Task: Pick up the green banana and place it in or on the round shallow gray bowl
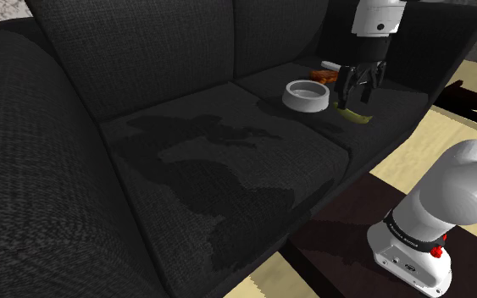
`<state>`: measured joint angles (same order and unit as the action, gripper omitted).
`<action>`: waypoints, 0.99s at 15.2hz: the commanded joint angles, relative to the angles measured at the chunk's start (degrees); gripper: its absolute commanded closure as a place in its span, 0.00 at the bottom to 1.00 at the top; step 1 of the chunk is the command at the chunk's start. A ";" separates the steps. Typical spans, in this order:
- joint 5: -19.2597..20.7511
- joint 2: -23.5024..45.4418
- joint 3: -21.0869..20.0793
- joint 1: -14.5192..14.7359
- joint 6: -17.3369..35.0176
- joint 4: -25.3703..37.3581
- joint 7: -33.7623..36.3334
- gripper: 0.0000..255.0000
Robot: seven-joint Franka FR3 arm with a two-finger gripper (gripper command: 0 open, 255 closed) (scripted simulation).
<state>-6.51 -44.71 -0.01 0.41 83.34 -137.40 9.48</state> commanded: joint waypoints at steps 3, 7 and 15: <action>2.59 0.30 2.15 -0.30 2.17 -1.58 -4.26 0.00; 7.55 2.08 6.57 -0.97 7.16 -3.81 -12.57 0.00; 14.40 8.40 14.06 -1.81 17.51 -5.34 -25.55 0.00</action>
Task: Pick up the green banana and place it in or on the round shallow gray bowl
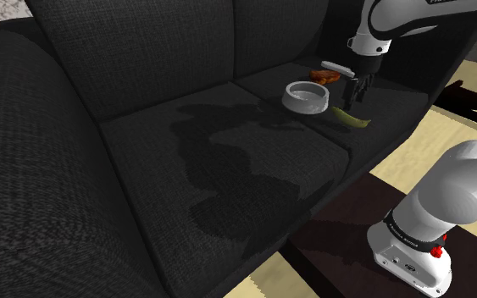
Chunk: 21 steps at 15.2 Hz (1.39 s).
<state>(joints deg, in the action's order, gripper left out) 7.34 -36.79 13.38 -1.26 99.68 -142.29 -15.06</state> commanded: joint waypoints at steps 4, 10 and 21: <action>0.88 0.54 1.00 -0.30 4.26 -3.49 -0.95 0.00; 1.11 0.71 1.23 -0.41 6.30 -5.37 -0.91 0.00; 1.11 0.70 1.23 -0.41 6.28 -5.36 -0.91 1.00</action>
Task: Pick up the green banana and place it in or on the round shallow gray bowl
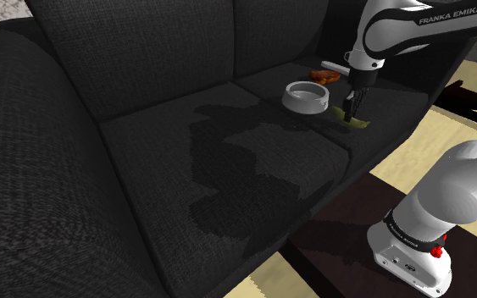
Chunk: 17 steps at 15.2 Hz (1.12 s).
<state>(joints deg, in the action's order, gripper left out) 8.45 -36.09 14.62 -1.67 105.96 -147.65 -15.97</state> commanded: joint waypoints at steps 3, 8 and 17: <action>0.00 0.00 0.00 0.00 0.00 0.00 0.00 1.00; -0.38 -0.79 -0.54 0.13 -4.11 3.32 -0.01 1.00; -1.05 -1.25 -1.39 0.40 -11.16 9.91 -0.08 1.00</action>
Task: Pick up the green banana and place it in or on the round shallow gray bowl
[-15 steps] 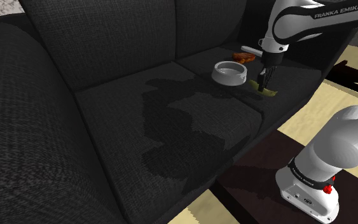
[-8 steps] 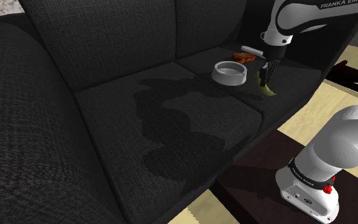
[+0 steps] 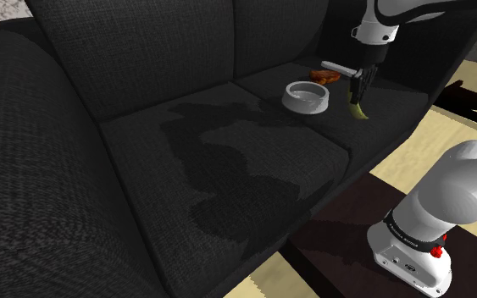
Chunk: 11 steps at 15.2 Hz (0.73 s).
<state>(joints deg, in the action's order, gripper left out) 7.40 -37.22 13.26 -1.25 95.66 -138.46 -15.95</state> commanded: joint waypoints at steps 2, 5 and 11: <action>-0.14 -0.08 -0.19 0.05 -2.37 2.28 -0.12 1.00; -0.35 0.10 -0.43 0.15 -4.62 4.71 -0.17 1.00; -1.45 4.99 -0.70 1.09 -5.98 10.91 0.12 1.00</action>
<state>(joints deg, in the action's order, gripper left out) 6.23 -34.28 12.43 -0.45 89.17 -129.04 -15.79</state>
